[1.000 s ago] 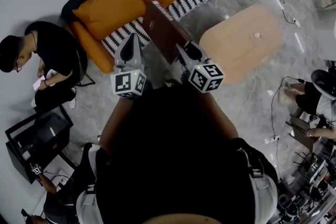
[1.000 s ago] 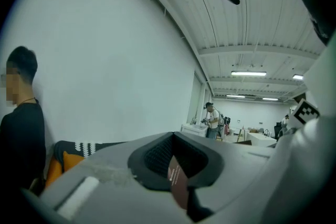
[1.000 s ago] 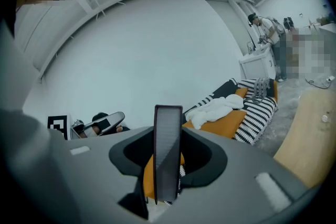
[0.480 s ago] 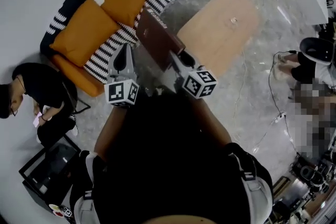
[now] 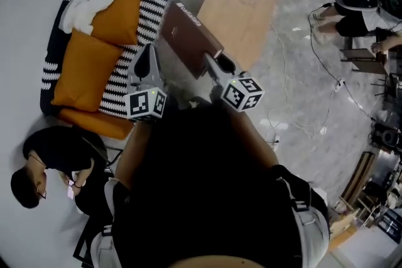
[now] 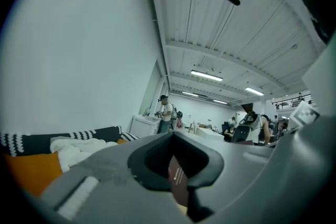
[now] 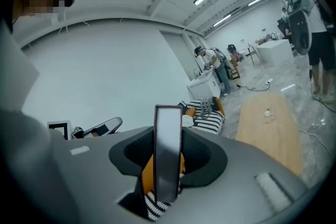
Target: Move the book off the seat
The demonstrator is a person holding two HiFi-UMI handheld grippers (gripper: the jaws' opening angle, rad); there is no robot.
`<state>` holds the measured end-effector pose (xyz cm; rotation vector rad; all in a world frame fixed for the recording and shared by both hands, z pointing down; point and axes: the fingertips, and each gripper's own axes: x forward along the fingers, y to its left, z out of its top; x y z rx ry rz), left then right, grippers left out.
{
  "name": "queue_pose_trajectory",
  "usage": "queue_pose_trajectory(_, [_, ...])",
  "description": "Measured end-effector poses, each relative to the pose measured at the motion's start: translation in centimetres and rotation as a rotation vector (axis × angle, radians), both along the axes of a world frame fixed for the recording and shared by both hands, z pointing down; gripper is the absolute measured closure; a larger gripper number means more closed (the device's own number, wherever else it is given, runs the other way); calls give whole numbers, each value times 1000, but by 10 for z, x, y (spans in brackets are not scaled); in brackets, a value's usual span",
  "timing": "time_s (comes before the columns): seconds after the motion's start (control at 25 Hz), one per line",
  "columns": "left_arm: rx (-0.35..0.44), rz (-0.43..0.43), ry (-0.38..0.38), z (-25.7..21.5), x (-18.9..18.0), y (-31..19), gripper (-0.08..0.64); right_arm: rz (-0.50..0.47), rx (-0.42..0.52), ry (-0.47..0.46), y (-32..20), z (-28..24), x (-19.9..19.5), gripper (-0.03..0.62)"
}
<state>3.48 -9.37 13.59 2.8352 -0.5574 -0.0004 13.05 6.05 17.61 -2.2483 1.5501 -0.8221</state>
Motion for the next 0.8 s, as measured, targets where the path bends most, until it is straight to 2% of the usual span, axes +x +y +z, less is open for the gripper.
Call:
queue_pose_trajectory(0.2, [7,118,11,-1,16,-19,554,115,-5,10,-8,-1,-7,436])
queue_pose_trajectory(0.36, [16,253,8,2,36,-19,554,228,-13,-1,-5,0,-11,436])
queue_pose_trajectory(0.6, [-1,417,1,10,67,8,554,360,-12,-7,24,0,-10,436])
queue_pose_trajectory(0.8, [5,528,12,2,95,48,554,480,33,-37,62,0,7,436])
